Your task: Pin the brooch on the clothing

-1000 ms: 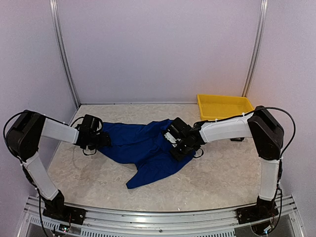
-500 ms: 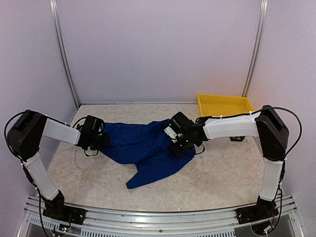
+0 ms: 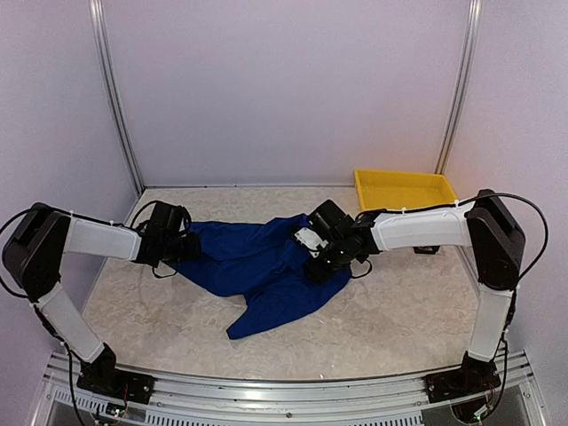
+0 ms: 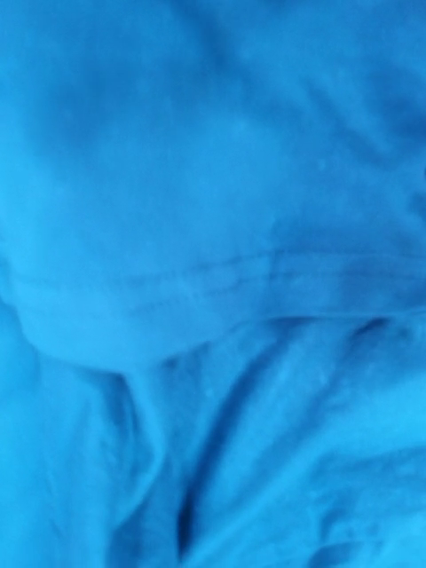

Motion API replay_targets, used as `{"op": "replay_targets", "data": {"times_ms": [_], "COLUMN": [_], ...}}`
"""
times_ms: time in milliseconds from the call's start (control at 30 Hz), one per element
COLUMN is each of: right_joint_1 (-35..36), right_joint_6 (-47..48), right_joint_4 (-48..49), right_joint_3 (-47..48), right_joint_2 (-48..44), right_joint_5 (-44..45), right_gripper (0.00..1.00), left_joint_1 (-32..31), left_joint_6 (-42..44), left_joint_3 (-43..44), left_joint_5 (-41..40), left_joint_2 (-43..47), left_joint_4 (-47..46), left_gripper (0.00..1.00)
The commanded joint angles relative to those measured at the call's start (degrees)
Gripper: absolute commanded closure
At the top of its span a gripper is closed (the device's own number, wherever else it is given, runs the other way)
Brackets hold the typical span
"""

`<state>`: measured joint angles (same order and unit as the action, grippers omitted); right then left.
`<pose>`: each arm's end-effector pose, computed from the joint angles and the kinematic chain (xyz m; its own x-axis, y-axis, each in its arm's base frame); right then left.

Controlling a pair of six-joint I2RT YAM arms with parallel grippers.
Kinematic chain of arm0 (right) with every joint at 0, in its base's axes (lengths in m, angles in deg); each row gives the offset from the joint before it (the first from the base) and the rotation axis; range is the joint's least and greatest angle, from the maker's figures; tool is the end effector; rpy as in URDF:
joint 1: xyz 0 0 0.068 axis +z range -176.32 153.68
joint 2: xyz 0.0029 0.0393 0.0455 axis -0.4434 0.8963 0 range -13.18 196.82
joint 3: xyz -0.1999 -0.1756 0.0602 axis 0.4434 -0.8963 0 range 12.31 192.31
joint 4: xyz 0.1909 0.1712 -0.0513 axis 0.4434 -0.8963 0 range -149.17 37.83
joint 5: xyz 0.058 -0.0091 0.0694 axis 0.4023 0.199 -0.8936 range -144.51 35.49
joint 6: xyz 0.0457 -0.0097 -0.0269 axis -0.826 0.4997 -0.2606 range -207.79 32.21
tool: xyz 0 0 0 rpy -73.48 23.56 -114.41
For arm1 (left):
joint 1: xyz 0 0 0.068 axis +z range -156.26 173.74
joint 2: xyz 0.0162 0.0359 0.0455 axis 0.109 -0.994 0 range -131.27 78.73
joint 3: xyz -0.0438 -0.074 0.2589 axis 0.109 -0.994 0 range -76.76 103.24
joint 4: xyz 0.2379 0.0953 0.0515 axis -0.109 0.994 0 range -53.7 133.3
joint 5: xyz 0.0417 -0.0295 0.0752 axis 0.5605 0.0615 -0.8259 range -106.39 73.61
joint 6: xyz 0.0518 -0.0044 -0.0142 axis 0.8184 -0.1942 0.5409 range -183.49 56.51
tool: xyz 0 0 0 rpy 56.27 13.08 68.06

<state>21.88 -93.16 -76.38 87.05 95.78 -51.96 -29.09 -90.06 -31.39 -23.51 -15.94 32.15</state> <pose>0.2674 0.2969 0.1816 -0.6337 -0.5684 -0.5247 -0.6728 0.7397 0.0113 0.3002 -0.1215 0.1526 -0.7207 -0.1782 -0.6699 -0.0200 0.9713 -0.2369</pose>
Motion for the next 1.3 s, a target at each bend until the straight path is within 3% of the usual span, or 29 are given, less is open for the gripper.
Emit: {"op": "replay_targets", "data": {"times_ms": [0, 300, 633, 867, 1267], "right_joint_1": [-0.22, -0.48, -2.72, -4.44, -5.34], "right_joint_6": [1.18, 0.89, -1.29, -2.14, -4.86], "right_joint_4": [-0.24, -1.51, -1.15, -1.44, -9.69], "right_joint_3": [1.03, 1.7, 1.84, 1.55, -3.45], "right_joint_2": [3.35, 6.04, 4.86, 2.55, -14.08], "right_joint_5": [-0.79, -0.48, 4.2, 4.46, 12.99], "right_gripper": [0.6, 0.62, 1.0, 1.0, 1.0], "left_joint_1": [-0.1, -0.12, -0.26, -0.97, -8.17], "left_joint_6": [1.15, 1.56, 1.65, 1.07, -1.03], "left_joint_3": [1.0, 0.47, 0.27, -0.13, -4.15], "left_joint_5": [-1.59, -2.8, -3.78, -4.83, -9.51], "left_joint_2": [3.01, 5.22, 6.58, 8.57, 22.66], "left_joint_4": [1.2, 1.83, 1.82, 2.51, 11.84], "left_gripper": [1.0, 1.0, 1.0, 1.0, 1.0]}}
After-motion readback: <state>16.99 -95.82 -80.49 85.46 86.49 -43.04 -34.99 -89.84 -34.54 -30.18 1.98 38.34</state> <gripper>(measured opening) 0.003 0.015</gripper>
